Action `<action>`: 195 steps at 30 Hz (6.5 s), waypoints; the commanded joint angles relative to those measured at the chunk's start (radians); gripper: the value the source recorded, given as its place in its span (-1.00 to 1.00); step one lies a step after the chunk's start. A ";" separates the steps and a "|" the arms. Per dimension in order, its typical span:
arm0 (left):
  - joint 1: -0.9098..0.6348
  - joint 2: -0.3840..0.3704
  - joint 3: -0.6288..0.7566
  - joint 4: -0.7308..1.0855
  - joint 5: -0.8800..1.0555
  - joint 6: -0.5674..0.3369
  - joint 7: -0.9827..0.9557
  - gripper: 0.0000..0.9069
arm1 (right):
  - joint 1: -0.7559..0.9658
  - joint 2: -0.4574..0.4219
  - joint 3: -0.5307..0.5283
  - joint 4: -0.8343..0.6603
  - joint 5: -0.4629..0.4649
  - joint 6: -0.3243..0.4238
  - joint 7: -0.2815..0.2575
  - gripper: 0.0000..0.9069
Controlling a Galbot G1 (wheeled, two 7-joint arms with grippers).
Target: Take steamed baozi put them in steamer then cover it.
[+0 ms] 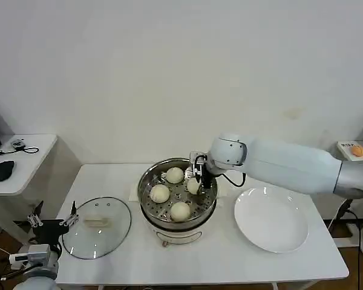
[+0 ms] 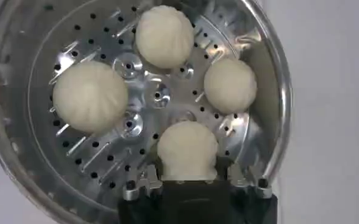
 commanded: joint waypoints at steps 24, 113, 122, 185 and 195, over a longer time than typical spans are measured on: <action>0.005 -0.009 -0.011 0.008 -0.003 -0.006 -0.007 1.00 | -0.055 -0.167 0.173 0.232 0.028 0.022 0.294 1.00; -0.292 0.062 0.156 0.580 1.314 -0.305 0.141 1.00 | -2.084 0.463 2.194 0.550 -0.413 0.973 0.523 1.00; -0.341 0.051 0.174 0.647 1.318 -0.310 0.126 -0.87 | -2.094 0.473 2.193 0.554 -0.423 0.980 0.523 1.00; -0.546 0.019 0.587 0.044 1.388 0.240 0.471 -1.00 | -2.078 0.480 2.093 0.555 -0.566 0.970 0.516 1.00; -0.519 -0.178 0.641 0.016 1.593 0.285 0.608 -1.00 | -2.065 0.483 2.059 0.532 -0.586 0.970 0.517 1.00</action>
